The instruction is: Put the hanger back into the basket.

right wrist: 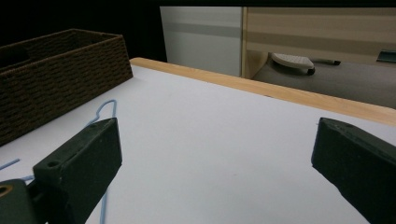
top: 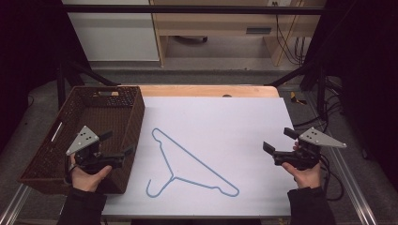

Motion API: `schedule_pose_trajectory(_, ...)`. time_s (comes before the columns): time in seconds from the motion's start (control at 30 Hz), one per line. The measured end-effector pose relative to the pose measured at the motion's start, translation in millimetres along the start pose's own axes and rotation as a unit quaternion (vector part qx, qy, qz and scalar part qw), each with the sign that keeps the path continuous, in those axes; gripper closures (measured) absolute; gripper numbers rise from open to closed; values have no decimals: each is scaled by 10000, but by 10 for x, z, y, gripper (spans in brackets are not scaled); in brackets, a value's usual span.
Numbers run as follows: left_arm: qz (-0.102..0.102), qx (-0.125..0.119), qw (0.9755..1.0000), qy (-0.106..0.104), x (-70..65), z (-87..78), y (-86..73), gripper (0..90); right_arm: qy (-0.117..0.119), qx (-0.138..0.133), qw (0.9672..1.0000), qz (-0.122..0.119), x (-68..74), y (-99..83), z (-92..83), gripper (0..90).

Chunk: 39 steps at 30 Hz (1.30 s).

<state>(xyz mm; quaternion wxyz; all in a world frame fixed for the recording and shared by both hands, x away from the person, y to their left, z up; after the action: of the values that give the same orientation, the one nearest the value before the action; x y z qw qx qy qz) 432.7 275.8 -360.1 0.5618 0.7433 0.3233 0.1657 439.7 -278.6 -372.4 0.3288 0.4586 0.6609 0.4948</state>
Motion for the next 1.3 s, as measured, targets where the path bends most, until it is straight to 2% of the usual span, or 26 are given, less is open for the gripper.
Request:
schedule_pose_trajectory(0.2, 54, 105, 9999, -73, -46, 45, 0, 39, -14, 66, 9999, -80, 36, 14, 4, 29)
schedule_pose_trajectory(0.37, 75, 162, 9998, -122, -108, 87, 4, 42, 48, 180, 9997, -156, 121, 30, 20, 38)
schedule_pose_trajectory(0.4, 97, 168, 9997, -149, -135, 106, 8, 46, 97, 233, 9992, -296, 179, 42, 44, 45)
schedule_pose_trajectory(0.47, 115, 190, 9996, -164, -153, 121, 8, 48, 124, 275, 9990, -334, 201, 47, 52, 48)
schedule_pose_trajectory(0.6, 147, 274, 9992, -242, -217, 184, -5, 50, 302, 464, 9966, -612, 427, 81, 108, 67)
schedule_pose_trajectory(0.63, 156, 299, 9991, -273, -233, 202, -9, 50, 302, 464, 9966, -612, 427, 81, 108, 67)
schedule_pose_trajectory(0.67, 190, 341, 9988, -285, -247, 218, -10, 50, 411, 594, 9945, -756, 537, 94, 134, 73)
schedule_pose_trajectory(0.73, 204, 364, 9986, -317, -265, 239, -11, 50, 455, 640, 9936, -809, 581, 99, 146, 73)
schedule_pose_trajectory(0.93, 185, 413, 9982, -384, -292, 263, -28, 53, 837, 1005, 9835, -1251, 952, 124, 253, 94)
schedule_pose_trajectory(1.0, 178, 429, 9982, -388, -299, 276, -35, 54, 1048, 1157, 9771, -1448, 1127, 127, 321, 112)
schedule_pose_trajectory(1.03, 177, 443, 9981, -396, -301, 283, -39, 54, 1048, 1157, 9771, -1448, 1127, 127, 321, 112)
schedule_pose_trajectory(1.1, 180, 469, 9980, -391, -302, 295, -46, 54, 1173, 1264, 9725, -1565, 1235, 124, 385, 116)
schedule_pose_trajectory(1.13, 183, 474, 9979, -395, -303, 300, -50, 55, 1249, 1395, 9680, -1669, 1330, 118, 456, 128)
schedule_pose_trajectory(1.17, 176, 480, 9979, -397, -305, 306, -53, 55, 1249, 1395, 9680, -1669, 1330, 118, 456, 128)
schedule_pose_trajectory(1.2, 168, 496, 9979, -392, -308, 314, -59, 56, 1326, 1507, 9638, -1756, 1411, 108, 525, 136)
schedule_pose_trajectory(1.23, 192, 516, 9977, -395, -307, 320, -63, 56, 1326, 1507, 9638, -1756, 1411, 108, 525, 136)
schedule_pose_trajectory(1.3, 184, 534, 9976, -401, -309, 337, -70, 57, 1391, 1610, 9598, -1832, 1488, 90, 595, 149)
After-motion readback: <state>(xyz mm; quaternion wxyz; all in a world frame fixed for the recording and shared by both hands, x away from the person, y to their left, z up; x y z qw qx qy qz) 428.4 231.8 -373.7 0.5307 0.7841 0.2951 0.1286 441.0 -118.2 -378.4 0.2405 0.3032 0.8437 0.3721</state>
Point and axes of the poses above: each handheld gripper's, and its own axes: z roughly forward along the jaws, y roughly out of its top, x roughly to its left, the point moved 1 cm from there along z, roughly forward along the jaws, and after that the axes turned 13 degrees about -y, right-handed, at the moved point
